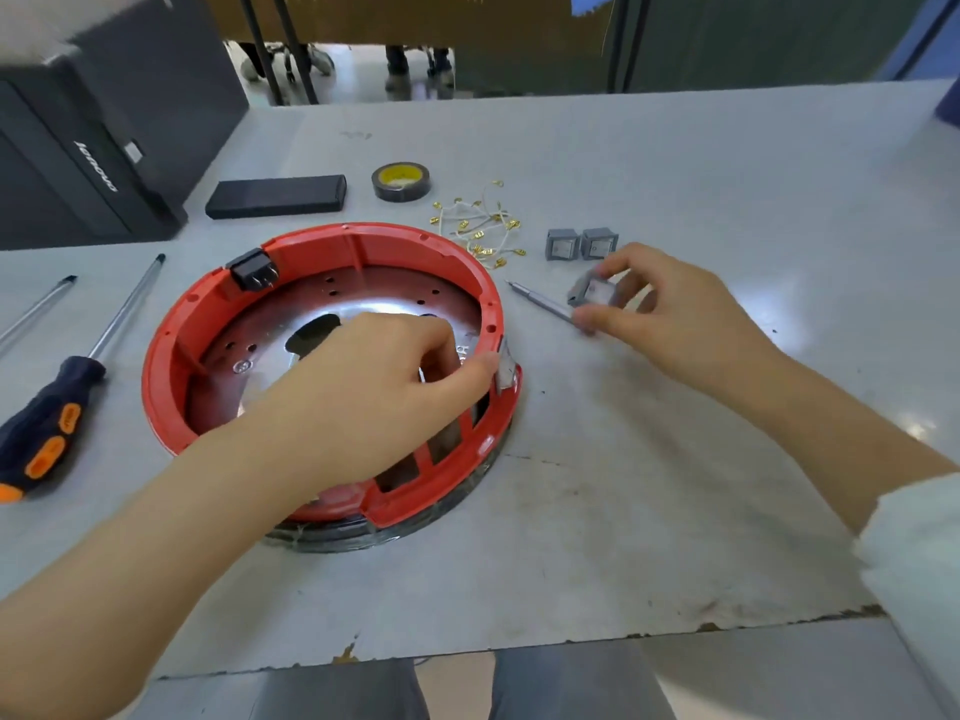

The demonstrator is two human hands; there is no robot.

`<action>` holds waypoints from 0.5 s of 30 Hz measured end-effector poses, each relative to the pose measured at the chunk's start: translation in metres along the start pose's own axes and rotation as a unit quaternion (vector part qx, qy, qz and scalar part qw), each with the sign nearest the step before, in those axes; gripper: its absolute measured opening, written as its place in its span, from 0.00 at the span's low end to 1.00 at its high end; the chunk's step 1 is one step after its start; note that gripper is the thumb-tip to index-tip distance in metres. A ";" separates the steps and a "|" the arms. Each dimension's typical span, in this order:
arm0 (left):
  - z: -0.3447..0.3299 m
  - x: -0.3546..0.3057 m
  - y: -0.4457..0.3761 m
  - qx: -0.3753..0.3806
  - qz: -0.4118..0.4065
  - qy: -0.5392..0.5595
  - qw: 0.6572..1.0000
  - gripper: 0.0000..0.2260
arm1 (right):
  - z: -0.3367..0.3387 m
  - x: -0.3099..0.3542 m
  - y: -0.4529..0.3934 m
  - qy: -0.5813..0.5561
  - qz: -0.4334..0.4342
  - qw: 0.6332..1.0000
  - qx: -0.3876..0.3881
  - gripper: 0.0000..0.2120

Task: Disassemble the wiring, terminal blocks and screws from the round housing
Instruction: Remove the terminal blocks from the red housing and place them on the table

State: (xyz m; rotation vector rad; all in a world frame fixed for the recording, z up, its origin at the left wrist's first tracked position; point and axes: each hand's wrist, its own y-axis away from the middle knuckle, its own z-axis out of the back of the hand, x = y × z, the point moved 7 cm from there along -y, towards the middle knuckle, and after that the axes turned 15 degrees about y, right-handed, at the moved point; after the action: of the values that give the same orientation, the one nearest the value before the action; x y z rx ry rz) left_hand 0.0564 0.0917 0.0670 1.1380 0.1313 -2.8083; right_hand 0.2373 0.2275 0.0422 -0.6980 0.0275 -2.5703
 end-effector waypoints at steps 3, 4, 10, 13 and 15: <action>-0.003 0.006 0.000 0.019 0.018 0.050 0.998 0.22 | 0.017 -0.030 -0.042 0.126 -0.028 0.990 -0.061 0.13; -0.003 0.008 0.000 0.020 0.020 0.055 0.998 0.22 | 0.020 -0.041 -0.054 0.161 -0.043 0.984 -0.066 0.13; -0.006 0.011 -0.001 0.029 0.021 0.068 0.997 0.20 | 0.008 -0.077 -0.091 0.183 -0.090 0.978 -0.044 0.14; -0.007 0.012 -0.002 0.036 0.022 0.074 0.996 0.21 | 0.005 -0.073 -0.097 0.174 -0.073 0.981 -0.036 0.15; -0.007 0.013 -0.002 0.037 0.021 0.076 0.996 0.22 | 0.003 -0.069 -0.095 0.167 -0.067 0.983 -0.029 0.16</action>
State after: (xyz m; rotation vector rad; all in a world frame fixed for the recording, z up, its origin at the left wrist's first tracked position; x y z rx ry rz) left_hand 0.0520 0.0939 0.0533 1.3537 0.0170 -2.7097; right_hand 0.2497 0.3433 0.0251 -0.2885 0.1702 -2.7985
